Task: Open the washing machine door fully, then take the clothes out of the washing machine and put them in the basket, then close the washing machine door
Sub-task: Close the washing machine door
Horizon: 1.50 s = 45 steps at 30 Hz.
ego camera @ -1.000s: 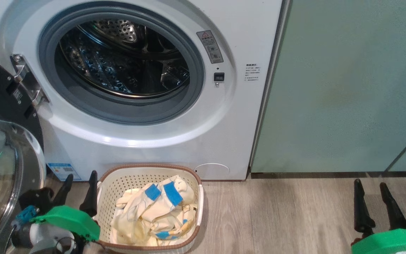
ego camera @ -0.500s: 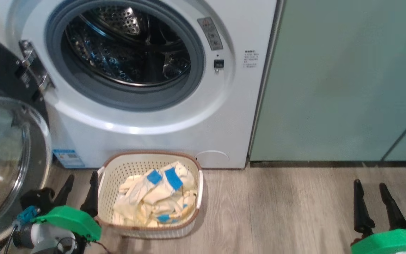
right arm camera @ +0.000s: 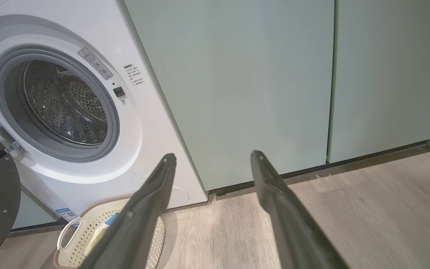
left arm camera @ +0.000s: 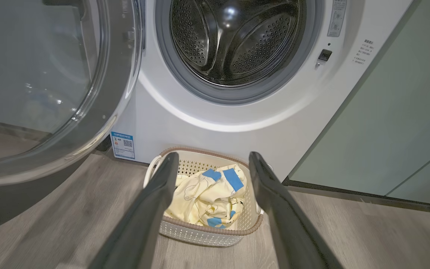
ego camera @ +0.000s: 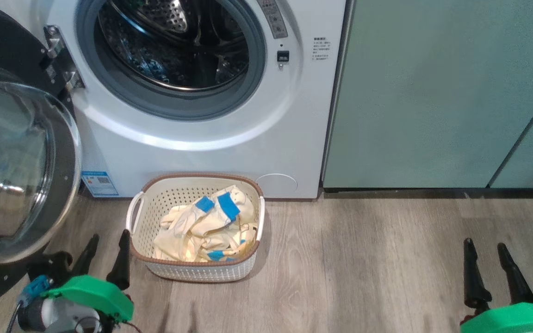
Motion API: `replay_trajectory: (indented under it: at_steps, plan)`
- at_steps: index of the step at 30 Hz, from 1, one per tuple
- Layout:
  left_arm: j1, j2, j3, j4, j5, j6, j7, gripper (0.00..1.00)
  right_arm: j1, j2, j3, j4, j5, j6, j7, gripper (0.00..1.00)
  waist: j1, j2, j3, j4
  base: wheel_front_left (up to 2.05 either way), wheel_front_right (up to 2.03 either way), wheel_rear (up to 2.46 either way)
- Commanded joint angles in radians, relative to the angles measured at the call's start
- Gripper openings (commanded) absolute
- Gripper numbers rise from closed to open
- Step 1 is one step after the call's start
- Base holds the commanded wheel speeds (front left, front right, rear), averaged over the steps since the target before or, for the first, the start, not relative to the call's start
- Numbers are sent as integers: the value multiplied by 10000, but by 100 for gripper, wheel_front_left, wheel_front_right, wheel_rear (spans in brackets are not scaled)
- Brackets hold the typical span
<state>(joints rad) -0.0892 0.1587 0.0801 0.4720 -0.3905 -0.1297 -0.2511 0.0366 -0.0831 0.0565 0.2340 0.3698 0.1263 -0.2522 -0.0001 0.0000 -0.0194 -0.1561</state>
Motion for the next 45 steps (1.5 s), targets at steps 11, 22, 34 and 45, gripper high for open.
replay_trajectory:
  at_steps: [11, 22, 34, 45]
  plan:
    - [-302, 223, 355, -461, -4, -10, -107, 100, -227, -102, 162, -295, 71, 44, -96, 100, 1, 0, -28, 63, -9, 9, 0]
    - [-399, 63, 477, -466, 197, -9, -107, 100, -208, -26, 94, -313, 89, 44, -96, 100, 1, 0, -22, 707, 0, 0, 0]
    - [-557, -38, 889, -332, 372, 20, -107, 100, -323, 57, 175, -307, 113, 44, -96, 100, 1, 0, 29, 2359, 0, 0, 0]
    - [-715, -149, 1139, -411, 488, 6, -107, 100, -562, 132, 195, -320, 126, 44, -96, 100, 1, 0, 150, 4298, 0, 0, 0]
